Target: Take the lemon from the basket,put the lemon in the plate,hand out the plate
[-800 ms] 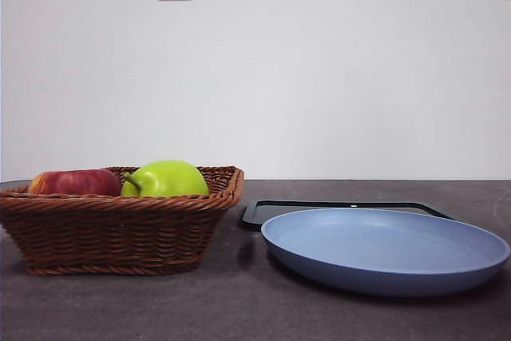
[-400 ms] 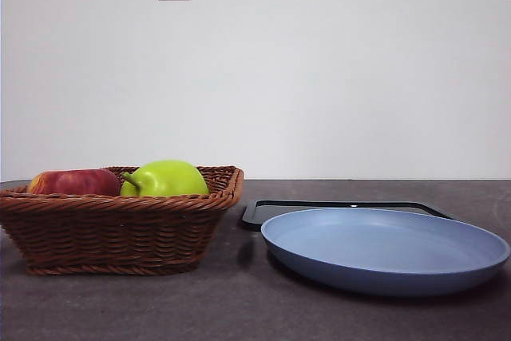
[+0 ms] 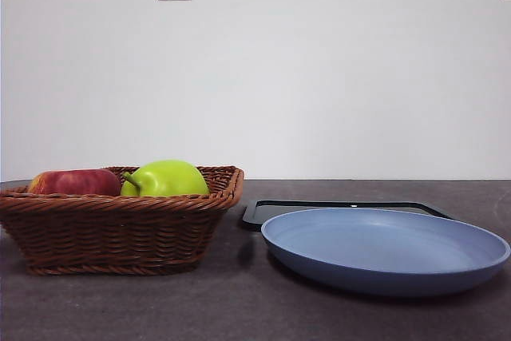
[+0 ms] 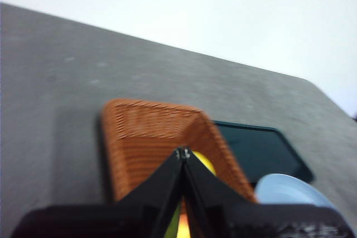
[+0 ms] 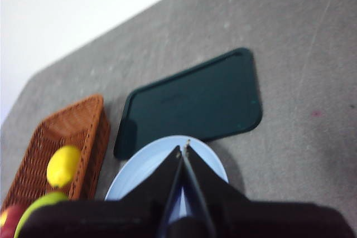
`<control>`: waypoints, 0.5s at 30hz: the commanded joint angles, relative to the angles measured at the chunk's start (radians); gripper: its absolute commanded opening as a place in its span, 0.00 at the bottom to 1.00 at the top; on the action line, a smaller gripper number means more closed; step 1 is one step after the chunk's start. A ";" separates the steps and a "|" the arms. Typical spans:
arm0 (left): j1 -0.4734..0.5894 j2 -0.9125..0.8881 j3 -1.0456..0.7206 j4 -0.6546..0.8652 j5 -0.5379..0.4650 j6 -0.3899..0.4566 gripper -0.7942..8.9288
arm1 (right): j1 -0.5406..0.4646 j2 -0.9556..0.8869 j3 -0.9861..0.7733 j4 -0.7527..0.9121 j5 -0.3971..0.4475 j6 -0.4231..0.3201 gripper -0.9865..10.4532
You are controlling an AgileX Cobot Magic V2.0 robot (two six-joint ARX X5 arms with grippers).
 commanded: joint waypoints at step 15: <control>-0.254 0.444 0.333 -0.242 0.147 0.109 0.09 | 0.030 0.475 0.177 -0.233 -0.217 -0.238 0.10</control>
